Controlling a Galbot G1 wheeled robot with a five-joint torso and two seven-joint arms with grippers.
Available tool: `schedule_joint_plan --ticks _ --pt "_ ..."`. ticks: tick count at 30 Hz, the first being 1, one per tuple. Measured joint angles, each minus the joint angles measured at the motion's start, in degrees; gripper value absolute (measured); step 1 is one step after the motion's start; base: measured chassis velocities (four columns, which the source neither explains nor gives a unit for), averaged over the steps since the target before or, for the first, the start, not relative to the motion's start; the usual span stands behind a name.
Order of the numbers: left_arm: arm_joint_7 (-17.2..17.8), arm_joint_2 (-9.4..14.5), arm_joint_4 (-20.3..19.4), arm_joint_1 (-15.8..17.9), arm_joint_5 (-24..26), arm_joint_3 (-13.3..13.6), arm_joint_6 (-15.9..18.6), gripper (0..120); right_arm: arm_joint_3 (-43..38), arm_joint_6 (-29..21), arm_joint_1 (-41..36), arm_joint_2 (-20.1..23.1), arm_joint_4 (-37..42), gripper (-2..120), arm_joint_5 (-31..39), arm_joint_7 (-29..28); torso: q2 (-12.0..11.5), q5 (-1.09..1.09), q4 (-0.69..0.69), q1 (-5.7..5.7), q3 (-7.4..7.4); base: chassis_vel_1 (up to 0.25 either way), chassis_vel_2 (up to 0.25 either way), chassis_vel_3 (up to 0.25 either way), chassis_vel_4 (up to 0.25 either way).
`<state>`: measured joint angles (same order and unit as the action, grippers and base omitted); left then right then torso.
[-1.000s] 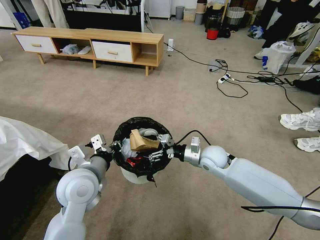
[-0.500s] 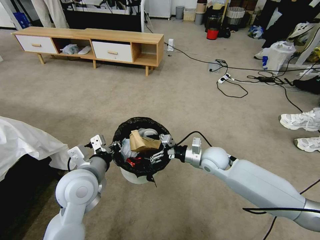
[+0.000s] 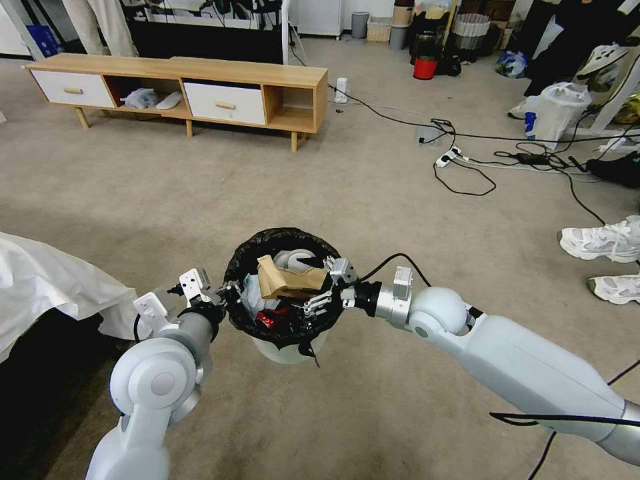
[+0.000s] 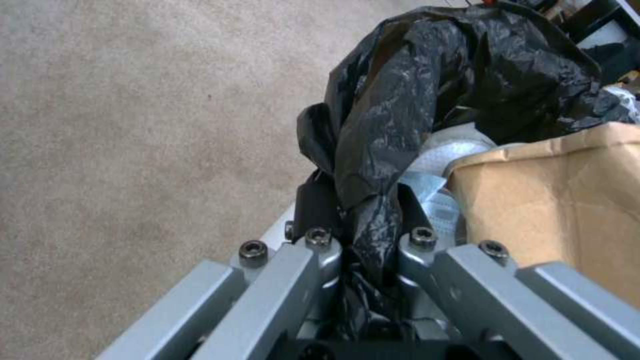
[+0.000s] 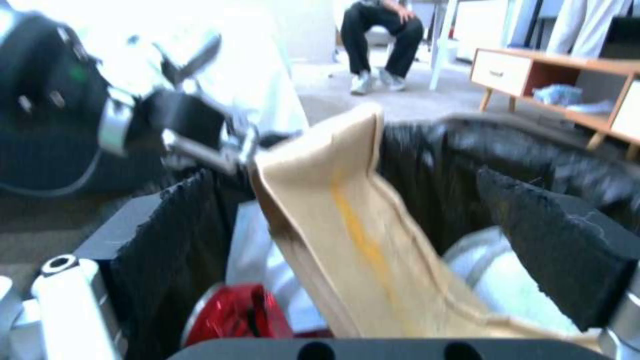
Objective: Pick up the trash bin and place the garbage on the floor into it.
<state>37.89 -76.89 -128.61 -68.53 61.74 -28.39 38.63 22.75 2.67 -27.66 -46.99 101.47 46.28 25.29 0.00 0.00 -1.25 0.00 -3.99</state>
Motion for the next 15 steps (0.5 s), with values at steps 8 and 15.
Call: schedule_joint_plan --ticks 8,15 --pt "0.02 0.03 0.32 0.01 0.00 -0.09 0.00 4 -4.11 -0.32 -1.62 2.12 4.77 100 1.34 -0.28 0.00 0.00 0.00 0.00 0.00 0.000 0.000 0.000 0.000" --pt "0.02 0.00 0.85 0.21 -0.08 -0.10 0.00 4 -9.93 -0.32 -4.66 5.52 8.50 100 2.14 -0.26 0.00 0.01 0.00 0.00 0.00 0.000 0.000 0.000 0.000"
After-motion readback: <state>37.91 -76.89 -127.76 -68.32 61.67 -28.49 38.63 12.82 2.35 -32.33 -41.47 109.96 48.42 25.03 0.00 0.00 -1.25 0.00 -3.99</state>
